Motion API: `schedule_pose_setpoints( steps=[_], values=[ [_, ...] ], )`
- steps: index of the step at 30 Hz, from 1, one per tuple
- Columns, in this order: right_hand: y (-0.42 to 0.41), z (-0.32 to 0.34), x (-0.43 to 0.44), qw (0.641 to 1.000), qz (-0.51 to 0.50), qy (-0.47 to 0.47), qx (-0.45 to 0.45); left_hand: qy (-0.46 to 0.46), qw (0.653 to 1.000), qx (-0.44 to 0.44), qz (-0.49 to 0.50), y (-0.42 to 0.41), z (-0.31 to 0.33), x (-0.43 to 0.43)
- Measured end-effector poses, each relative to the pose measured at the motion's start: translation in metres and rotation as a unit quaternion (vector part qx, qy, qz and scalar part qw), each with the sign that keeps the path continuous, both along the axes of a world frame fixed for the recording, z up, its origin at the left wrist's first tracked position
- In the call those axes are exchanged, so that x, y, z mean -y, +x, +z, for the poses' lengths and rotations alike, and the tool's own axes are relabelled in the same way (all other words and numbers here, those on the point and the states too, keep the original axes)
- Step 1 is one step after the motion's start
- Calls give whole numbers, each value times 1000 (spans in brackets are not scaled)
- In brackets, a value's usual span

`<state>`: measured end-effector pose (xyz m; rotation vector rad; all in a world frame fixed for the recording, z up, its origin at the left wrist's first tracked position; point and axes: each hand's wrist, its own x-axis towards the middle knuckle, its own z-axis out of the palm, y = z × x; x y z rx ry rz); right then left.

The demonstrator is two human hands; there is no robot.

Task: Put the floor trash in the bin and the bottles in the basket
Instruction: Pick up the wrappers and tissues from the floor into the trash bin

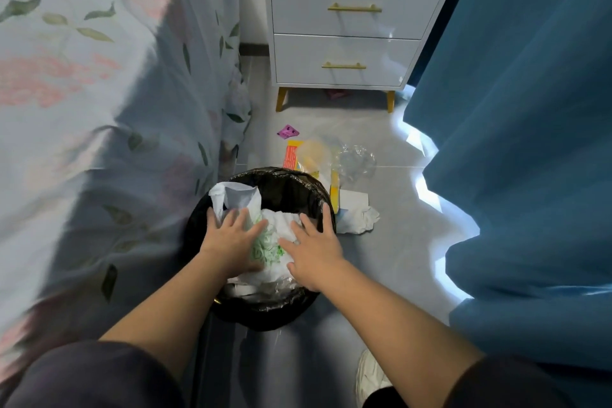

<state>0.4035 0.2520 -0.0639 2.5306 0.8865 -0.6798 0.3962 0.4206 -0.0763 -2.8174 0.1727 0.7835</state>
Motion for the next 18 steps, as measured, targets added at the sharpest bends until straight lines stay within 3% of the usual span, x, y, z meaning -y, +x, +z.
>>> schedule_pose_setpoints(
  steps=[6, 10, 14, 18],
  values=[
    [7, -21, -12, 995, 23, -94, -10, 42, 998, -50, 2, 3, -23, 9],
    [10, -20, -11, 995, 16, -93, -27, 43, 998, -52, 10, 4, -25, 13],
    [7, -3, 3, 998, -23, 51, -14, 15, 997, 42, 62, -1, -13, 14],
    [2, 12, 20, 973, -110, 201, 1, -37, 985, 129, 109, -18, 7, 10]
  ],
)
